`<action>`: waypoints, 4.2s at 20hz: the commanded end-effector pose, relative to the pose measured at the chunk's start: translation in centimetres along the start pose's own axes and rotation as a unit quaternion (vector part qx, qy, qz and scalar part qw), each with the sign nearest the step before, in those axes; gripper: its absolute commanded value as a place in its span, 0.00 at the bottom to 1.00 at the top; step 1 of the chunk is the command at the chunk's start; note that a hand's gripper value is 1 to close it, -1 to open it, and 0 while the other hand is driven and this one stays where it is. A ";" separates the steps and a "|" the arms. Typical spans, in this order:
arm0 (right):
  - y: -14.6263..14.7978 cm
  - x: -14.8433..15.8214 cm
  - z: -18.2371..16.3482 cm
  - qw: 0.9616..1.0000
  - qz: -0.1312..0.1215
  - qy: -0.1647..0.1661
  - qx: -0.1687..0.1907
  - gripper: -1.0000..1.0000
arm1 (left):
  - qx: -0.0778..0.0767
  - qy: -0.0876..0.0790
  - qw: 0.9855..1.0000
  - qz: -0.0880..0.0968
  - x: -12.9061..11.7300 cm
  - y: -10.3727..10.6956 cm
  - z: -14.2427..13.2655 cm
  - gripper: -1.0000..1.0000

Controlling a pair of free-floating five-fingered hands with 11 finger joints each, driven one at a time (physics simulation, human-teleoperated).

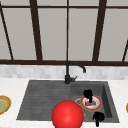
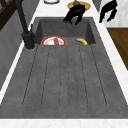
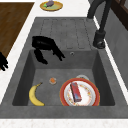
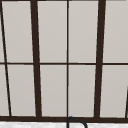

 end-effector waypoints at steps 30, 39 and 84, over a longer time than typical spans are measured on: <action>0.0 0.0 0.0 1.000 0.000 0.000 0.000 0.50 | -0.029 0.045 0.992 0.115 2.2 -11.8 5.0 0.00; 0.0 0.0 0.0 1.000 0.000 0.000 0.000 0.50 | -0.032 0.071 0.987 0.142 -1.1 -15.6 5.4 0.00; 0.0 0.0 0.0 1.000 0.000 0.000 0.000 0.50 | -0.119 0.138 0.963 0.200 -6.4 -19.2 0.4 0.00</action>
